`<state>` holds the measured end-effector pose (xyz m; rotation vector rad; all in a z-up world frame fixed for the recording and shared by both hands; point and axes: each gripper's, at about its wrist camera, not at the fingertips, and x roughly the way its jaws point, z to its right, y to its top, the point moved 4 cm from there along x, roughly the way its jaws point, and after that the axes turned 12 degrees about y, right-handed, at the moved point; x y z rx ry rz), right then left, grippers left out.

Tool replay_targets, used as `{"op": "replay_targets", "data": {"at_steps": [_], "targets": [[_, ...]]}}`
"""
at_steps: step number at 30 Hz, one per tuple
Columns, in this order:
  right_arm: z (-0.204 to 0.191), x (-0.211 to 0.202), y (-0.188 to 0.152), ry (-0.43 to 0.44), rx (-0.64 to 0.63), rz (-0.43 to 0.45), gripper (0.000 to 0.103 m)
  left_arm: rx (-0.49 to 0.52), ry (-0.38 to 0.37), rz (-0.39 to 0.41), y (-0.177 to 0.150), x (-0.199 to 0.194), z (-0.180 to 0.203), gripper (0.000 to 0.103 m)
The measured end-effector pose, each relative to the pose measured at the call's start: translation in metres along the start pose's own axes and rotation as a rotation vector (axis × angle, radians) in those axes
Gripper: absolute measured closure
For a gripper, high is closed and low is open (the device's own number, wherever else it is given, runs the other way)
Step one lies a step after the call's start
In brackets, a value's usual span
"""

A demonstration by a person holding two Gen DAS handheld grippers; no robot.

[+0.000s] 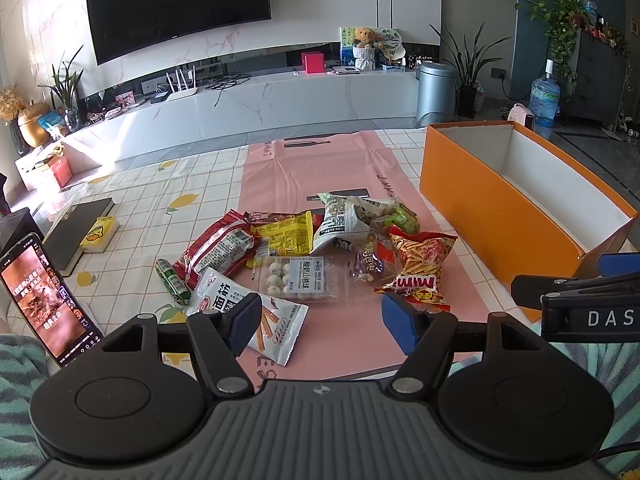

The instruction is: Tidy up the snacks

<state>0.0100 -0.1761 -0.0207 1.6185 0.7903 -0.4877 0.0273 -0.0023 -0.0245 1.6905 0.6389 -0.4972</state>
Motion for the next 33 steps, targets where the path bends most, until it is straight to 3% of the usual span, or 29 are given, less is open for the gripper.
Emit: {"op": "replay_targets", "data": {"at_steps": [26, 30, 33], "targets": [[-0.0043, 0.0021, -0.0014, 0.024, 0.0, -0.006, 0.004, 0.003, -0.015, 0.001, -0.0051, -0.002, 0.0015, 0.022], [-0.0055, 0.0048, -0.0015, 0.046, -0.013, 0.008, 0.004, -0.001, -0.04, 0.001, -0.005, 0.0007, -0.0005, 0.038], [-0.0088, 0.0091, -0.0011, 0.069, -0.031, 0.024, 0.007, -0.041, -0.065, -0.031, -0.0058, 0.0075, -0.0053, 0.06]]}}
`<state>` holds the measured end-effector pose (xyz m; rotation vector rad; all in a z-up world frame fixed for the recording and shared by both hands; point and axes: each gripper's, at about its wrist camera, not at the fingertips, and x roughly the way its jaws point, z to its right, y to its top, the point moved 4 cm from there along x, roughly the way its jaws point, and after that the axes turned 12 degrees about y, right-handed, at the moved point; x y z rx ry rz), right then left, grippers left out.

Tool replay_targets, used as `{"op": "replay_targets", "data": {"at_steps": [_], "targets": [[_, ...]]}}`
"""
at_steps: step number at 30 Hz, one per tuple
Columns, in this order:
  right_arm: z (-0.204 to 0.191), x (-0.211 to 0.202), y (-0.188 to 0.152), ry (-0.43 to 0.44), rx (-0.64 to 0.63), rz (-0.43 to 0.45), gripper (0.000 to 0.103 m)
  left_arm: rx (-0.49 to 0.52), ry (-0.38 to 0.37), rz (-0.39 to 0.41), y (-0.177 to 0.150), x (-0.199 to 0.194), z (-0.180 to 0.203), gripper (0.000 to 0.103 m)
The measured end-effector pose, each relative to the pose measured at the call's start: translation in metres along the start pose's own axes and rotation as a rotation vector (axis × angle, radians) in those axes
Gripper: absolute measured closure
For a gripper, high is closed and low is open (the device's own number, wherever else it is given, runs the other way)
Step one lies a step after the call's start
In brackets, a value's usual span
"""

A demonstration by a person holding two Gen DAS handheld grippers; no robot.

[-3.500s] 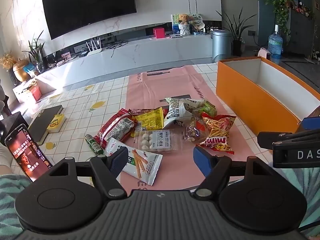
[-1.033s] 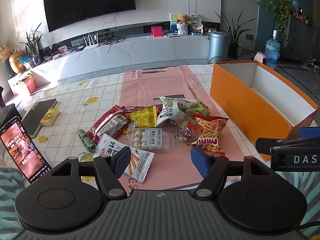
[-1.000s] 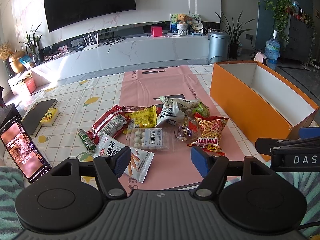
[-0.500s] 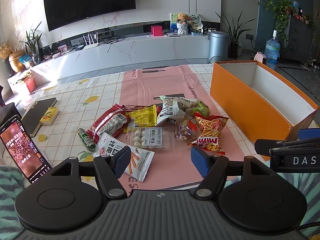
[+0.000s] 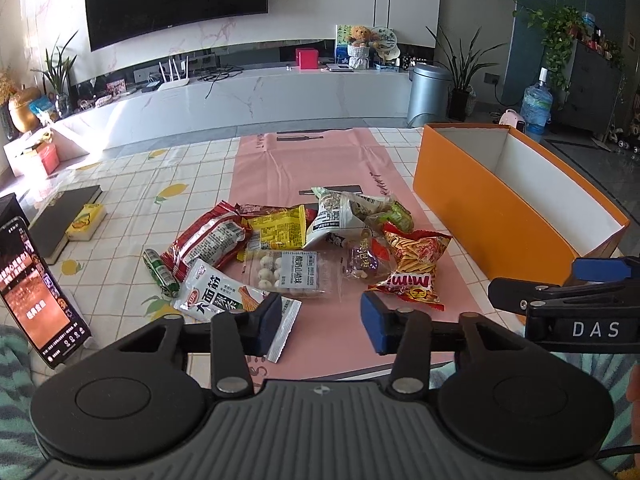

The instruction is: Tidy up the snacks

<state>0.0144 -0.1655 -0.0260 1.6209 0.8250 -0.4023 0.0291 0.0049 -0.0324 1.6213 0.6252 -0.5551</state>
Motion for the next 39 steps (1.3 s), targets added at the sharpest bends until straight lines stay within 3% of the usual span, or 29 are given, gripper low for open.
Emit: {"op": "replay_targets", "data": {"at_steps": [1, 3, 7, 8, 10, 12, 16, 22, 28, 31, 39], "targets": [[-0.001, 0.002, 0.0, 0.004, -0.007, 0.003, 0.011, -0.013, -0.015, -0.015, 0.0, 0.003, -0.002, 0.065], [-0.003, 0.007, 0.0, 0.02, -0.019, 0.005, 0.021, -0.035, -0.033, -0.022, -0.002, 0.008, -0.005, 0.067], [-0.008, 0.02, 0.001, 0.057, -0.028, 0.004, 0.026, -0.103, -0.076, -0.045, -0.002, 0.019, -0.015, 0.067], [-0.009, 0.024, 0.001, 0.065, -0.035, 0.002, 0.026, -0.123, -0.079, -0.054, -0.003, 0.022, -0.018, 0.065], [-0.012, 0.034, 0.001, 0.074, -0.05, 0.003, 0.026, -0.148, -0.075, -0.066, -0.004, 0.031, -0.023, 0.042], [-0.013, 0.043, 0.002, 0.078, -0.057, 0.004, 0.023, -0.169, -0.045, -0.066, -0.005, 0.038, -0.027, 0.026], [-0.012, 0.068, 0.004, 0.08, -0.047, -0.024, 0.02, -0.234, 0.026, -0.114, -0.008, 0.06, -0.039, 0.021], [-0.002, 0.108, 0.011, 0.075, 0.009, -0.065, 0.02, -0.336, 0.111, -0.227, -0.008, 0.098, -0.056, 0.02], [0.013, 0.138, 0.019, 0.073, 0.077, -0.069, 0.02, -0.408, 0.128, -0.306, -0.006, 0.132, -0.061, 0.019], [0.021, 0.148, 0.019, 0.078, 0.101, -0.061, 0.029, -0.415, 0.19, -0.313, -0.008, 0.14, -0.066, 0.012], [0.031, 0.159, 0.014, 0.13, 0.153, -0.071, 0.042, -0.424, 0.244, -0.303, -0.009, 0.148, -0.071, 0.004]]}}
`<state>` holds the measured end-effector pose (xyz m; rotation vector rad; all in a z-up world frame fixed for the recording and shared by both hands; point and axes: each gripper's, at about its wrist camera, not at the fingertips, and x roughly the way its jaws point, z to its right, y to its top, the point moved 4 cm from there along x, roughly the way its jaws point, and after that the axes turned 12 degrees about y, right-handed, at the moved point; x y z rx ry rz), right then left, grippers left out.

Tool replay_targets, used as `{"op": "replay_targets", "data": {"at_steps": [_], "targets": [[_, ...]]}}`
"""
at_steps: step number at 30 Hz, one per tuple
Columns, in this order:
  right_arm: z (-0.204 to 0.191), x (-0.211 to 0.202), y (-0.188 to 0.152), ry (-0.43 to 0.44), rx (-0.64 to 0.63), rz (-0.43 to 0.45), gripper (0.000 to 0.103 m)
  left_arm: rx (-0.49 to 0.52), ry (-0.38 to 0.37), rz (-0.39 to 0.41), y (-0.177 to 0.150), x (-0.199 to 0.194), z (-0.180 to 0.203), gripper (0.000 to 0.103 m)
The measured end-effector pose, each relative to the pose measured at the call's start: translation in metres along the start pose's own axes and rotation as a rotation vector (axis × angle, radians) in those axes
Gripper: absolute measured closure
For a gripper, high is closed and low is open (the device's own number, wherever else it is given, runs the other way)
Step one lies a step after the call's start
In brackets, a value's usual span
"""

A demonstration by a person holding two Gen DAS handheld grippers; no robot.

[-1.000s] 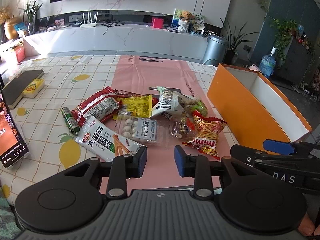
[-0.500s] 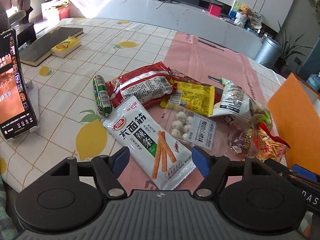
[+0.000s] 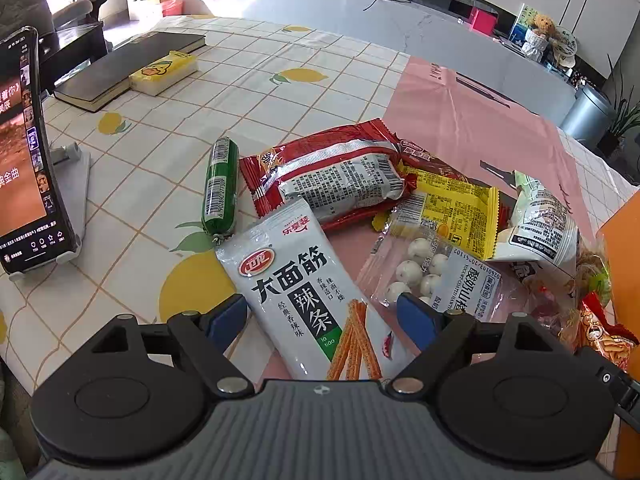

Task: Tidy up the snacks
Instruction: 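Grasp the red mimi snack bag with the right tool while the left tool grasps the white spicy-strip packet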

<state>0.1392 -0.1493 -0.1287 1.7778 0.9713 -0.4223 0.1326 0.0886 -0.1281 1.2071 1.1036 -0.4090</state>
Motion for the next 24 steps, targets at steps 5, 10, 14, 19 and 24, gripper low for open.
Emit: {"op": "replay_targets", "data": {"at_steps": [5, 10, 14, 19, 24], "targets": [[-0.003, -0.003, -0.003, -0.006, -0.017, -0.001, 0.047, 0.056, -0.031, -0.01, -0.006, -0.003, 0.003, 0.025], [-0.004, -0.011, -0.009, -0.021, -0.028, -0.003, 0.047, 0.18, -0.079, -0.002, -0.024, -0.015, 0.007, 0.029], [-0.001, -0.019, -0.019, -0.011, 0.006, -0.033, 0.047, 0.341, -0.134, 0.013, -0.04, -0.028, 0.016, 0.029], [-0.001, -0.027, -0.03, -0.002, 0.001, -0.047, 0.047, 0.424, -0.116, 0.009, -0.056, -0.037, 0.025, 0.02], [0.003, -0.026, -0.033, 0.009, 0.025, -0.044, 0.041, 0.289, -0.023, -0.033, -0.056, -0.033, 0.018, 0.012]]}}
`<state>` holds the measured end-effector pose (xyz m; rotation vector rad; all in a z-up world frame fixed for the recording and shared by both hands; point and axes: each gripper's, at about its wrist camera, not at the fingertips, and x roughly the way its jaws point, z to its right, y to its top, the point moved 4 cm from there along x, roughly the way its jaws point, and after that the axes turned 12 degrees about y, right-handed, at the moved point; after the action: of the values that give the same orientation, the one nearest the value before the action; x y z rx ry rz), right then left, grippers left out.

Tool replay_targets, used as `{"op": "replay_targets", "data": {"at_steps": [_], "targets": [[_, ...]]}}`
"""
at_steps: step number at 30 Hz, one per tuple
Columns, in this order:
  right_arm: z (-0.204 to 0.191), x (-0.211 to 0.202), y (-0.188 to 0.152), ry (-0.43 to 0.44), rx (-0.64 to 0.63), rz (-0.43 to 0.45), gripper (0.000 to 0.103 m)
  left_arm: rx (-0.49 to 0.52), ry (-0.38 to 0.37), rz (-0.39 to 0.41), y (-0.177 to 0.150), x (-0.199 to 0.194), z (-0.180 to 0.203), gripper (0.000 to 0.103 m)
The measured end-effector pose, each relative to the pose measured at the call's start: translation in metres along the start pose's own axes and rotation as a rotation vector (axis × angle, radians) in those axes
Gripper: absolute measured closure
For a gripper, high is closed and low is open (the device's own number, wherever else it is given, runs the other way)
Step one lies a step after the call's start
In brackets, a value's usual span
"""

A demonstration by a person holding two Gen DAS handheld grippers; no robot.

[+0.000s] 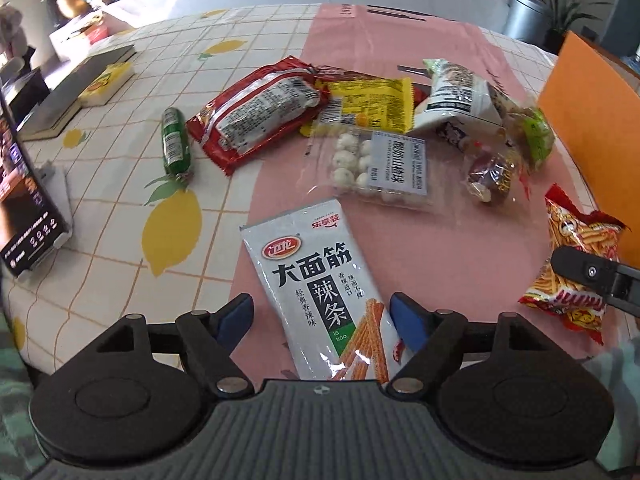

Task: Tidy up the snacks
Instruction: 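Grasp the red mimi snack bag with the right tool while the left tool grasps the white spicy-strip packet, then lift both held packets and carry them over the orange box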

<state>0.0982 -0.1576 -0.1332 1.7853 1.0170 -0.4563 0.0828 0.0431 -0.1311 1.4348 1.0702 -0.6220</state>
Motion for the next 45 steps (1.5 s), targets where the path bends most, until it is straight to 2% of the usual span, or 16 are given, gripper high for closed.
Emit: {"op": "replay_targets", "data": {"at_steps": [3, 8, 11, 12, 13, 19, 23, 26, 31, 35, 40, 45], "targets": [[0.004, 0.002, 0.0, 0.004, 0.029, -0.007, 0.038, -0.063, 0.025, -0.007, -0.001, 0.001, -0.006, 0.009], [0.006, 0.004, -0.001, 0.012, 0.038, -0.001, 0.037, -0.082, 0.041, 0.001, -0.002, 0.001, -0.005, 0.011], [0.004, 0.004, -0.001, 0.008, 0.022, -0.003, 0.037, -0.076, 0.031, 0.012, -0.001, -0.001, -0.003, 0.02], [0.004, 0.005, -0.001, 0.01, 0.02, -0.003, 0.038, -0.069, 0.027, 0.021, -0.001, -0.002, -0.002, 0.029], [0.004, 0.004, -0.002, 0.012, 0.02, -0.003, 0.038, -0.067, 0.023, 0.028, -0.002, -0.003, -0.001, 0.031], [0.004, 0.003, -0.002, 0.026, 0.02, -0.002, 0.048, -0.045, -0.079, 0.081, -0.006, -0.007, 0.001, 0.04], [0.0, -0.001, -0.003, 0.03, -0.003, 0.004, 0.055, -0.014, -0.095, 0.112, -0.009, -0.018, 0.007, 0.041], [-0.004, -0.008, -0.003, 0.029, -0.028, 0.023, 0.057, -0.005, -0.103, 0.146, -0.009, -0.032, 0.009, 0.041], [-0.01, -0.028, -0.004, 0.034, -0.05, 0.053, 0.059, -0.004, -0.128, 0.224, -0.004, -0.063, 0.01, 0.042], [-0.02, -0.059, 0.001, 0.053, -0.083, 0.12, 0.059, 0.002, -0.163, 0.297, 0.002, -0.091, 0.015, 0.042], [-0.027, -0.107, 0.019, 0.041, -0.162, 0.192, 0.059, 0.028, -0.231, 0.391, 0.014, -0.132, 0.03, 0.042], [-0.009, -0.146, 0.047, 0.035, -0.172, 0.186, 0.06, 0.069, -0.323, 0.462, 0.031, -0.169, 0.053, 0.042]]}}
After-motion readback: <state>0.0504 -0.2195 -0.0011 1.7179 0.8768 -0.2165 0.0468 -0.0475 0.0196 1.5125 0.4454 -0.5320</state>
